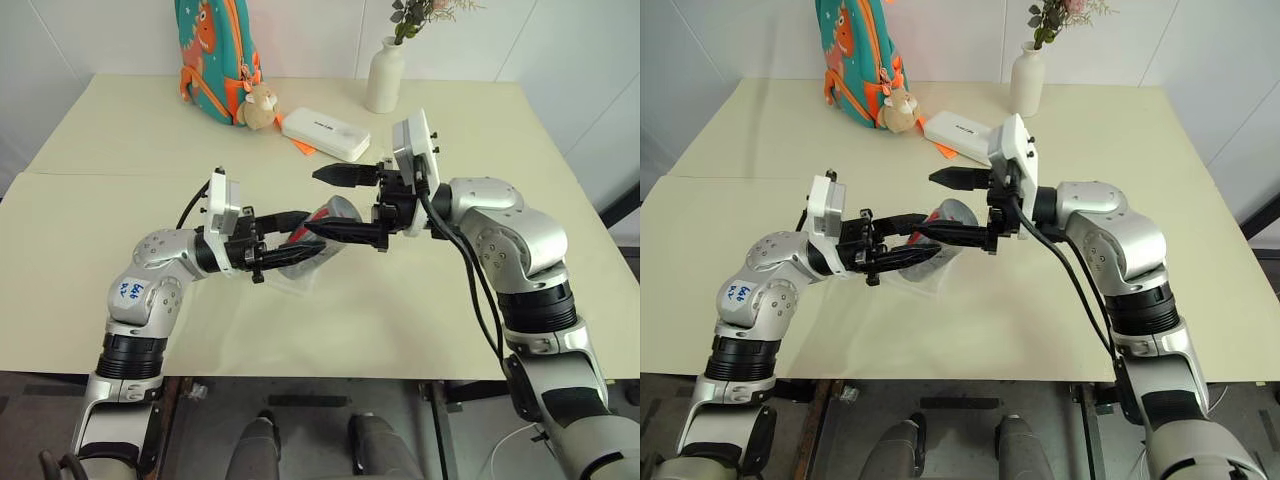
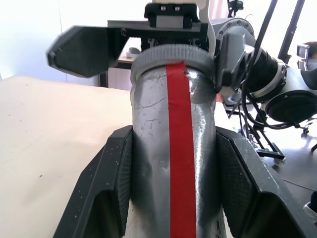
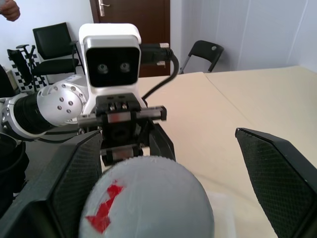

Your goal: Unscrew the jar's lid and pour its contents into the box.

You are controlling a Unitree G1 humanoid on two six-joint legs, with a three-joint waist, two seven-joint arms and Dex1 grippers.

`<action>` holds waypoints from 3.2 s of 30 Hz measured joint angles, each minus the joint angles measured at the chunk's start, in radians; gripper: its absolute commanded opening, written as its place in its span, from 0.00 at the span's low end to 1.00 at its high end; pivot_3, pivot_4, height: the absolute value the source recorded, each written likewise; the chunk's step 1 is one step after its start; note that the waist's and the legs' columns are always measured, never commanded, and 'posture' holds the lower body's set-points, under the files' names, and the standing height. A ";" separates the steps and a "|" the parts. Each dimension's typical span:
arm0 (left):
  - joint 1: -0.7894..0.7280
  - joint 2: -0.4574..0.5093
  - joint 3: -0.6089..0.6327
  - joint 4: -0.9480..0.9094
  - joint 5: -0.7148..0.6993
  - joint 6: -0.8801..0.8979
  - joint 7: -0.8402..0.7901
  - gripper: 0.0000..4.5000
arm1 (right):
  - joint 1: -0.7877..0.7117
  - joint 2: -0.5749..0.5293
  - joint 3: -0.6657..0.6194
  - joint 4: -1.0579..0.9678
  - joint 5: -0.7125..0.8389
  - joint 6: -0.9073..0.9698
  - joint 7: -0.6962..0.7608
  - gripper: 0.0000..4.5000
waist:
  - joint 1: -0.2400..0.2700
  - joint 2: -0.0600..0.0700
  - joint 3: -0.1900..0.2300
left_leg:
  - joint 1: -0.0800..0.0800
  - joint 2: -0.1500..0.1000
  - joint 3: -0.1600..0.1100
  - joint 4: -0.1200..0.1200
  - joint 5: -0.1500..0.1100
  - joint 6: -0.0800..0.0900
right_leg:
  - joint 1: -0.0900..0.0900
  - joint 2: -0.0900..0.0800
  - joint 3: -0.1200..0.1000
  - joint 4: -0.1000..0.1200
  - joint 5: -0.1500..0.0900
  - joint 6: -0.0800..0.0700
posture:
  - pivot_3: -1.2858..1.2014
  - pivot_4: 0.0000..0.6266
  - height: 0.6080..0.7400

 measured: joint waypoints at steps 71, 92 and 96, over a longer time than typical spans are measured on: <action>-0.071 -0.048 0.043 0.177 0.069 -0.114 0.025 0.45 | 0.009 0.036 -0.071 -0.281 0.034 0.407 -0.399 0.20 | 0.003 0.000 0.000 | 0.000 0.000 0.000 0.000 0.000 0.000 | 0.000 0.000 0.000 -0.001 0.000 0.000 | 0.52 0.24 1.00; -0.080 -0.035 0.038 0.202 0.086 -0.092 0.002 0.44 | 0.037 0.021 -0.073 -0.315 0.051 0.400 -0.380 0.19 | 0.001 0.000 0.000 | 0.000 0.000 0.000 0.000 0.000 0.000 | 0.000 0.000 0.000 0.000 0.000 0.000 | 0.52 0.24 1.00; -0.088 -0.027 0.039 0.200 0.086 -0.091 0.000 0.44 | 0.061 0.010 -0.058 -0.316 0.056 0.401 -0.360 0.19 | 0.002 0.000 0.000 | 0.000 0.000 0.000 0.000 0.000 0.000 | 0.000 0.000 0.000 -0.001 0.000 0.000 | 0.52 0.24 1.00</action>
